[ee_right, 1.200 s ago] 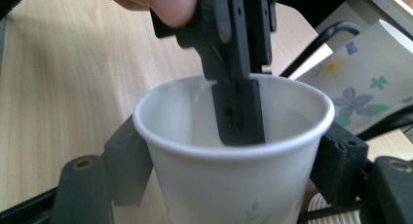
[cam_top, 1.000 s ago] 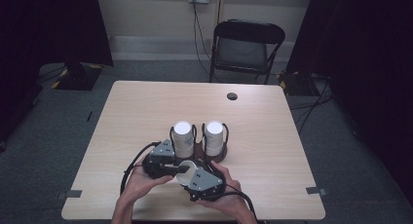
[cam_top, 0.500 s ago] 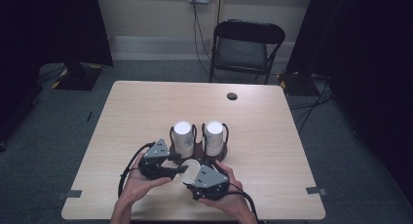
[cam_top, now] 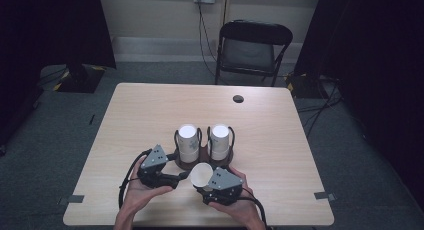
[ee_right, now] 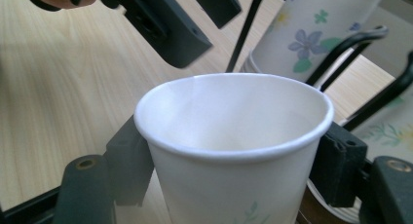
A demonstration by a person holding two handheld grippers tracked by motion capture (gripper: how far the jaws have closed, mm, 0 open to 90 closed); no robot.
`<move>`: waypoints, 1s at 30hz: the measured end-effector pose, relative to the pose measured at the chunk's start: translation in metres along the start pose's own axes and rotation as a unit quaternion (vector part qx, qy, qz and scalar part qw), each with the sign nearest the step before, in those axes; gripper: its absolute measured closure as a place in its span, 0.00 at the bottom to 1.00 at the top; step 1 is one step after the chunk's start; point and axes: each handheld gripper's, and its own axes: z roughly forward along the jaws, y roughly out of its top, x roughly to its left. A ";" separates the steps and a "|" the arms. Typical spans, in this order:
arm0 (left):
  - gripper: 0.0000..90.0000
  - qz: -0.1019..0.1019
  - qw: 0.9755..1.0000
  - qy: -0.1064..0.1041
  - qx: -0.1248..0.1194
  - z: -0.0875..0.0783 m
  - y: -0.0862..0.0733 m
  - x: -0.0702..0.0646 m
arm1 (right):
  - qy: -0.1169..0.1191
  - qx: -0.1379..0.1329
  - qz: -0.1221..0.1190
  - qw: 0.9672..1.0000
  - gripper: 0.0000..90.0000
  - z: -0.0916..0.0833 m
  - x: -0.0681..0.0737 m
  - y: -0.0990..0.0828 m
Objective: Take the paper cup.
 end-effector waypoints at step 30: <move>0.18 -0.082 0.974 0.196 -0.076 -0.020 -0.064 0.021 | -0.056 -0.023 0.118 0.991 0.32 -0.022 -0.037 -0.027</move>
